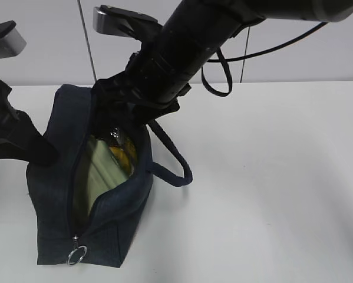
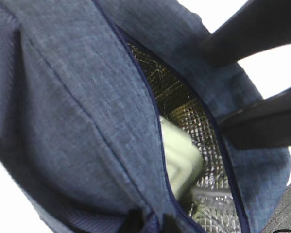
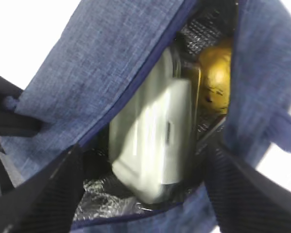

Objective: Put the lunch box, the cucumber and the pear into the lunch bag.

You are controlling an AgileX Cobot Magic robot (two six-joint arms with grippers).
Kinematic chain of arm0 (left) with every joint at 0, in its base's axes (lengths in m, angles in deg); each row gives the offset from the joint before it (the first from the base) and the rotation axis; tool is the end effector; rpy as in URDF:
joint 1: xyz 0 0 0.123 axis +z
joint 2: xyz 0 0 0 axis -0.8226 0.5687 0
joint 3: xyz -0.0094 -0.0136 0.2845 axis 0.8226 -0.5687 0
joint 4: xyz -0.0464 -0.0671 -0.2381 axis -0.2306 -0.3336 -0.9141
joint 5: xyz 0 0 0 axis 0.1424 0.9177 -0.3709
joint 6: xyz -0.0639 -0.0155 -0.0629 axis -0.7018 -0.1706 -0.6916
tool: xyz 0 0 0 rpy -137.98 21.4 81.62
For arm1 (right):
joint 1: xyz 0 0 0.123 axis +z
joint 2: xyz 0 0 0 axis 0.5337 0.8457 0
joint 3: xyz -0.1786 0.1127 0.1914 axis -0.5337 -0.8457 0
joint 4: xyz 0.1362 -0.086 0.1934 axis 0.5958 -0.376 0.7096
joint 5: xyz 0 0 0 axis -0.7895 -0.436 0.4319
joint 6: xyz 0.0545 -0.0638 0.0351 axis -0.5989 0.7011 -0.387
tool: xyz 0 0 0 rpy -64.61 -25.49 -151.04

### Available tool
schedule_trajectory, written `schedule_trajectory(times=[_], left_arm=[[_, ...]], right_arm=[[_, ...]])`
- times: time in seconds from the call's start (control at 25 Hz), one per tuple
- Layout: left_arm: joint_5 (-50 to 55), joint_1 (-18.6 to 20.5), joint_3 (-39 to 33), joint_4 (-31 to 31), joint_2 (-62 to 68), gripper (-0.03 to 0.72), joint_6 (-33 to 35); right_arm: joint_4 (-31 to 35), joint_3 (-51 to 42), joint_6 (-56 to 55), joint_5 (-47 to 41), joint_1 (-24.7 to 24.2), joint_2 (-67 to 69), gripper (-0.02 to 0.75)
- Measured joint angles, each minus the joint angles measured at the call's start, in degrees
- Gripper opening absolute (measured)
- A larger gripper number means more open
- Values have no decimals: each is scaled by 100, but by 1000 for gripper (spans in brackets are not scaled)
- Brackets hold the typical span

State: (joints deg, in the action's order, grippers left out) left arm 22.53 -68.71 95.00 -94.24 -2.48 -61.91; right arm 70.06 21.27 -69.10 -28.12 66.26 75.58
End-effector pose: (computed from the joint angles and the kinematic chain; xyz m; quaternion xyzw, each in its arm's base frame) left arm 0.2356 -0.0917 0.2791 0.2340 0.9333 -0.1963 0.1886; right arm 0.3309 0.2710 0.2869 -0.3371 0.8789 0.2805 0.1875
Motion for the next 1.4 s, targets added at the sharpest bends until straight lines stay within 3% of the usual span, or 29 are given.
schedule_trajectory(times=[0.2, 0.64, 0.68, 0.8, 0.84, 0.92, 1.2, 1.4], left_arm=[[6, 0, 0, -18, 0, 24, 0], [6, 0, 0, -12, 0, 24, 0], [6, 0, 0, -12, 0, 24, 0], [6, 0, 0, -12, 0, 24, 0], [6, 0, 0, -12, 6, 24, 0], [-12, 0, 5, -57, 82, 24, 0], [-218, 0, 106, -291, 581, 24, 0], [-75, -2, 719, -291, 858, 24, -8]], right_arm=[[-988, 32, -557, -92, 0, -177, 545], [-1089, 26, -737, -132, 0, -20, 517], [-1079, 26, -737, -132, 0, 40, 484], [-1081, 26, -737, -132, 0, 211, 158], [-1115, 26, -747, -132, 0, 212, 84], [-1278, 26, -831, -175, 0, 212, 25], [-1844, 26, -1289, -351, 0, 17, 11], [-1999, 26, -1365, -576, -70, -267, 11]])
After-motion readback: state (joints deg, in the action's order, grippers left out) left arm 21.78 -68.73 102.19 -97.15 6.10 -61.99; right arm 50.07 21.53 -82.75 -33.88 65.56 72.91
